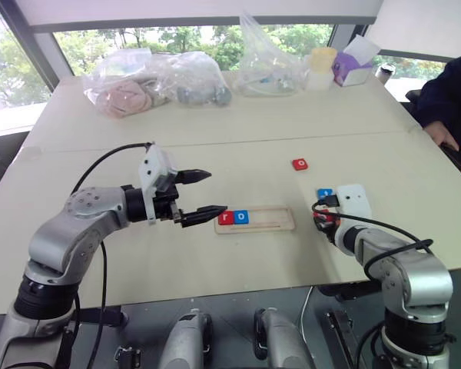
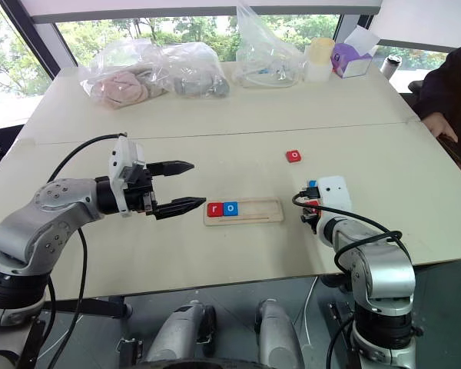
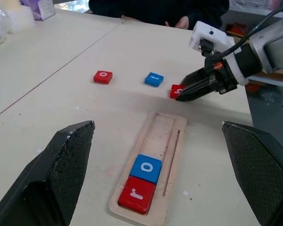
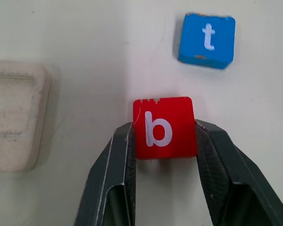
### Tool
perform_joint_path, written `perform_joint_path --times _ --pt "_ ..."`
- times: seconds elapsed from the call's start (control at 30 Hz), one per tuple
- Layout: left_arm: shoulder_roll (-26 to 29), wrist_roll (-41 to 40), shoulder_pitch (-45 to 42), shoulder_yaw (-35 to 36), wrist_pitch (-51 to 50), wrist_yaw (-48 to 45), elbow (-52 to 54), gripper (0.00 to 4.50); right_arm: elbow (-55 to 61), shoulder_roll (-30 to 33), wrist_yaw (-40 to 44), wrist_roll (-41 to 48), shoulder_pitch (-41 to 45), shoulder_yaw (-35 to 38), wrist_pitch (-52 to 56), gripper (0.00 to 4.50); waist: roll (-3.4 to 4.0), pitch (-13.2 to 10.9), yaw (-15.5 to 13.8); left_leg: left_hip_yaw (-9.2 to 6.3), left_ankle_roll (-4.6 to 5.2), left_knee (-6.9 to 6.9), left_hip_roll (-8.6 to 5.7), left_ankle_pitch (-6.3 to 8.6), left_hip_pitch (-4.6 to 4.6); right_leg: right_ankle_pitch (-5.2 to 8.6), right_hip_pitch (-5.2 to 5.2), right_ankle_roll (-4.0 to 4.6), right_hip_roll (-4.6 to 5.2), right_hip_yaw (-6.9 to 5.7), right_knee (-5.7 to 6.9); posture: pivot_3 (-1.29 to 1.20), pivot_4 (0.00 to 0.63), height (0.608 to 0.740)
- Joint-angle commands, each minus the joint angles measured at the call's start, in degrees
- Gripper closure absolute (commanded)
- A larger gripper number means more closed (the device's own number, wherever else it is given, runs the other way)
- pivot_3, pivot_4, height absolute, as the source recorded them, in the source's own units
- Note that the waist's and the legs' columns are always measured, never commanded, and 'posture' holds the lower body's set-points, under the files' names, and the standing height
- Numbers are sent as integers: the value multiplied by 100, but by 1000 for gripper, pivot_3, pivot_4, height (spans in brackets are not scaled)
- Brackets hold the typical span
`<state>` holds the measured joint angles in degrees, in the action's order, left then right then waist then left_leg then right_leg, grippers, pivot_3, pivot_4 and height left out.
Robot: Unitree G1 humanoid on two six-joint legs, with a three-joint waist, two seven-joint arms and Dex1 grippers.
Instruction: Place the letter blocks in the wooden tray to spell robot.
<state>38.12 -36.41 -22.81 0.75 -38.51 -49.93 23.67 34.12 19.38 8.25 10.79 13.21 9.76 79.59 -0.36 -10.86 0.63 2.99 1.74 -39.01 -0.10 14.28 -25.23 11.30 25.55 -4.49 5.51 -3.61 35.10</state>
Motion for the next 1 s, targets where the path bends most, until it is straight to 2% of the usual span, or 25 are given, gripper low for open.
perform_joint_path --times 0.03,0.1,0.17,0.23,0.27,0.33,0.43,0.6,0.7,0.77,0.87,1.0 --pt "43 21 17 61 75 50 221 0 -55 68 23 -33 -87 3 -222 3337 -1 0 0 0 0 0 0 0 0 0 0 0 0 0 0 0 150 725" --pt "40 36 52 52 75 78 261 0 -106 115 76 -11 -117 -15 -285 2267 -1 1 0 0 0 -2 0 0 1 0 -2 0 0 0 0 0 150 725" --pt "41 54 69 57 82 85 269 0 -113 195 162 38 -100 -3 -263 1381 -1 1 1 1 0 -3 0 0 1 0 -2 0 1 0 0 0 150 725" --pt "36 49 70 82 67 95 280 0 -73 600 627 287 0 22 -242 237 0 0 0 0 0 -3 0 0 1 0 -2 0 2 0 -1 0 150 725" --pt "41 49 67 93 65 90 272 0 -90 894 937 425 49 -4 -300 107 0 0 0 0 0 -2 0 0 1 0 -2 0 3 0 -1 0 150 725" --pt "50 49 64 99 68 82 264 0 -186 1585 1717 776 131 -55 -518 107 2 -3 -1 1 1 -2 0 0 0 0 1 0 3 0 -1 0 150 725" --pt "41 59 55 84 84 83 254 0 -574 2705 3314 1255 111 -111 -1507 107 -1 -7 -5 1 2 -2 -2 1 -2 3 1 -4 3 0 -3 0 150 725" --pt "-6 116 -59 69 151 96 132 0 -2376 3842 5696 1082 270 -476 -4155 107 -6 -9 -13 -4 4 -4 -2 2 -1 15 -8 -24 0 -6 -10 0 150 725" --pt "-5 76 -67 74 80 157 222 0 -3403 4033 6486 736 543 -955 -5208 107 -8 -10 -10 -1 5 -10 -3 3 0 15 -10 -23 2 -5 -10 0 150 725" --pt "68 54 -21 79 40 139 308 0 -4049 3918 6796 495 839 -1262 -5781 107 -8 -10 -9 -1 5 -9 -2 3 0 10 -9 -15 2 -5 -9 0 150 725" --pt "126 5 8 113 -28 149 397 0 -4986 3661 6934 93 1355 -1626 -6473 107 -7 -11 10 1 6 -8 -1 2 0 2 -6 -4 -1 -3 -6 0 150 725" --pt "158 -24 57 142 -94 189 496 0 -5666 3471 7060 -212 1732 -1811 -7063 107 -7 -12 -16 2 5 -10 -1 1 3 1 -7 -4 -1 -3 -1 0 150 725"
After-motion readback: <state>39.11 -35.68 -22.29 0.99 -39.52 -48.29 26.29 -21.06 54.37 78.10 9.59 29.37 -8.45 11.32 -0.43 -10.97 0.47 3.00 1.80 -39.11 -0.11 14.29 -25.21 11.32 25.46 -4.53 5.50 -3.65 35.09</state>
